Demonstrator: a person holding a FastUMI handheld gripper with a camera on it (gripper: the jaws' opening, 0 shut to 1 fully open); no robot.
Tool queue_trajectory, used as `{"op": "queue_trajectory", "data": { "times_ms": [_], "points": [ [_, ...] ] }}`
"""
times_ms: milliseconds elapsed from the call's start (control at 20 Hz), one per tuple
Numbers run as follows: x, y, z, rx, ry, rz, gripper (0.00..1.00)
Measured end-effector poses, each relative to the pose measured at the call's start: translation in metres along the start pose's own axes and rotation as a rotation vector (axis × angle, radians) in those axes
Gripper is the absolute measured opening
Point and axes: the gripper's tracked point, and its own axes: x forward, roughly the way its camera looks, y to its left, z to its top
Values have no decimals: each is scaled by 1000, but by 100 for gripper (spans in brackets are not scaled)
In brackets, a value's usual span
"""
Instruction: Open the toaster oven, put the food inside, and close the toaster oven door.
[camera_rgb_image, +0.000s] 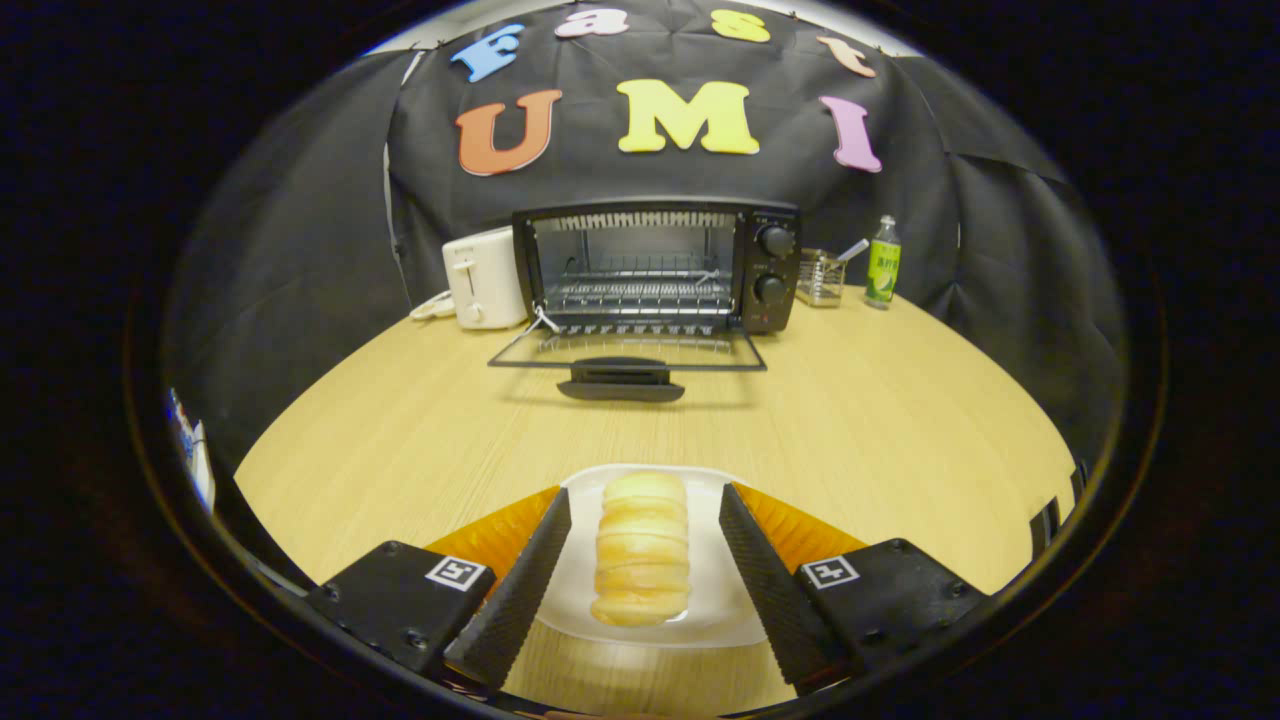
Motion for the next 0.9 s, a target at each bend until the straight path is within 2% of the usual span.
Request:
{"op": "queue_trajectory", "data": {
  "times_ms": [100, 250, 500, 600, 650, 900],
  "points": [
    [4, 1, -8, 23, 32, 9, 98],
    [9, -6, -18, 24, 78, -30, 93],
    [8, -11, -19, 25, 83, -47, 85],
    [6, -10, -20, 69, 91, -37, 79],
    [6, -9, -19, 87, 99, -24, 71],
    [1, -7, -17, 136, 114, 21, 65]
  ]
}}
